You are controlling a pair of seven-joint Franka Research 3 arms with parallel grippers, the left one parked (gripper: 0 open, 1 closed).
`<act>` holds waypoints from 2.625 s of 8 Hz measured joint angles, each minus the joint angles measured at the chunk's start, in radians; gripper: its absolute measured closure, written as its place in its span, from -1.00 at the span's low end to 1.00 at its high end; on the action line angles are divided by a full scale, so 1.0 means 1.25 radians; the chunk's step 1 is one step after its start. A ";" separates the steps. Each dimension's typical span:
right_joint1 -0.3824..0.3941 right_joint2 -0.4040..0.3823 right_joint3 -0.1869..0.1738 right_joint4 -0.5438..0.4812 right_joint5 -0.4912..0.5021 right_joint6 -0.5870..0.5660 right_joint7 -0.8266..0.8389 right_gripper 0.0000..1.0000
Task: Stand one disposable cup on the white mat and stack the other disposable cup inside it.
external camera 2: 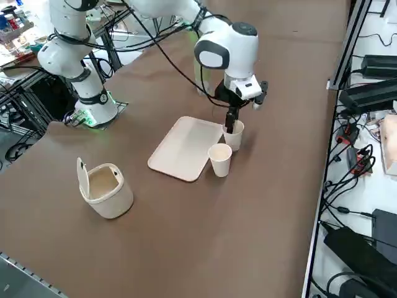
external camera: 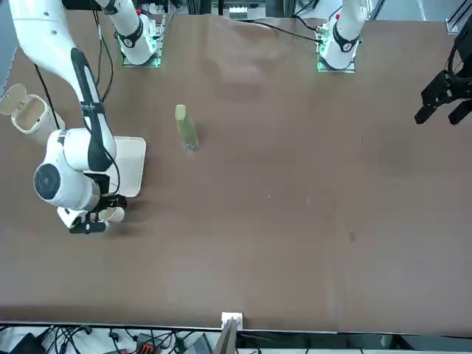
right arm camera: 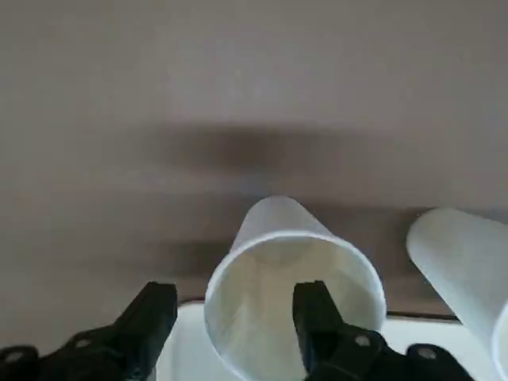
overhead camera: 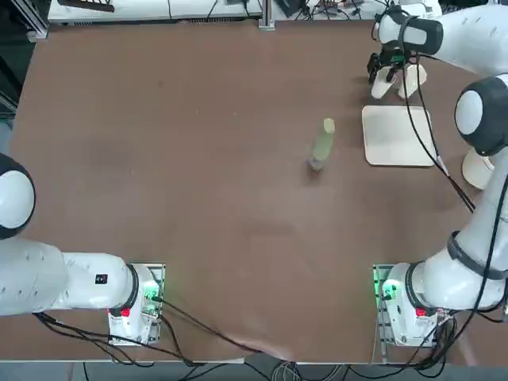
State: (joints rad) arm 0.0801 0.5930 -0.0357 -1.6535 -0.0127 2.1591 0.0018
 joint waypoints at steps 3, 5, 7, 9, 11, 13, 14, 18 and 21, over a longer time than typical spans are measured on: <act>0.000 0.003 0.000 0.007 0.000 0.000 0.000 0.43; 0.000 -0.009 -0.002 0.012 0.000 -0.003 0.034 0.96; 0.000 -0.070 -0.005 -0.004 -0.001 -0.024 0.074 0.96; 0.000 -0.183 -0.012 -0.110 -0.004 -0.048 0.086 0.96; -0.002 -0.273 -0.017 -0.257 -0.009 -0.047 0.091 0.96; -0.002 -0.302 -0.018 -0.356 -0.047 -0.027 0.096 0.96; -0.003 -0.302 -0.019 -0.388 -0.059 0.004 0.099 0.96; -0.021 -0.301 -0.024 -0.465 -0.063 0.111 0.099 0.93; -0.022 -0.302 -0.024 -0.468 -0.063 0.112 0.099 0.32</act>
State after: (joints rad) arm 0.0520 0.2161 -0.0654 -2.2383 -0.0919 2.2988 0.1256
